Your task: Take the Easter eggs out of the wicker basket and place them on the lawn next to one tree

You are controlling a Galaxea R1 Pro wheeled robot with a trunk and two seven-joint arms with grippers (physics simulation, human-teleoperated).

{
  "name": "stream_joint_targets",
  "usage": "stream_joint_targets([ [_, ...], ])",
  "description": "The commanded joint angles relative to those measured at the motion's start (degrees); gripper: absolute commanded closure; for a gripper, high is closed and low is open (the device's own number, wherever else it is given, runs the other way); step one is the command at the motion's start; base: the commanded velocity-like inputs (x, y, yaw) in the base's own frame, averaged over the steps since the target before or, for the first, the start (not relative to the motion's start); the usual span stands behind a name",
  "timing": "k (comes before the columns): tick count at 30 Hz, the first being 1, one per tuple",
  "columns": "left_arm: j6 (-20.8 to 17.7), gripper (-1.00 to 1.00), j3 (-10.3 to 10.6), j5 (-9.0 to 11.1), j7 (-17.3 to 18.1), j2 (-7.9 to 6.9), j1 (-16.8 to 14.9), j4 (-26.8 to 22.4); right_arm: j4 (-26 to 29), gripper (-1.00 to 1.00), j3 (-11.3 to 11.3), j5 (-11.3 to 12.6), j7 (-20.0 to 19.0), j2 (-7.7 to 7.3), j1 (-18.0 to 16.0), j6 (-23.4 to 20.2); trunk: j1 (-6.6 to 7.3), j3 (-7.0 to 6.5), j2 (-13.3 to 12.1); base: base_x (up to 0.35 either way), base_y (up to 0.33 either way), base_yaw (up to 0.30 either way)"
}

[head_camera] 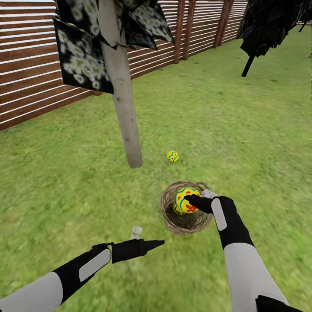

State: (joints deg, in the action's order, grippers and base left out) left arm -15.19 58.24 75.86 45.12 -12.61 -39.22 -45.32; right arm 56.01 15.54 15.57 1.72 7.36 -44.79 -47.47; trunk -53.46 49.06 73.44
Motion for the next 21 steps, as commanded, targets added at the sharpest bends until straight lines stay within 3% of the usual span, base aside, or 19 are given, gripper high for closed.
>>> stream_joint_targets([
  [1, -0.46, -1.0, 0.2, 0.6, 0.06, -0.05, -0.07, -0.03, 0.06, 1.0, 0.17, 0.34, 0.13, 0.09, -0.04, -0.26, 0.22, -0.24, -0.39, 0.0, 0.0, 0.0],
  [8, -0.45, -1.0, 0.21, 0.7, 0.13, -0.05, -0.07, -0.01, 0.03, 1.0, -0.09, 0.34, 0.13, 0.29, 0.02, -0.17, 1.76, -2.14, -3.2, 0.0, 0.0, 0.0],
  [21, -0.36, -1.0, 0.2, 0.69, 0.32, -0.37, -0.07, 0.06, -0.02, 1.0, -0.16, 0.34, 0.13, 0.29, 0.05, -0.25, 1.76, -3.34, -3.2, 0.0, 0.012, 0.0],
])
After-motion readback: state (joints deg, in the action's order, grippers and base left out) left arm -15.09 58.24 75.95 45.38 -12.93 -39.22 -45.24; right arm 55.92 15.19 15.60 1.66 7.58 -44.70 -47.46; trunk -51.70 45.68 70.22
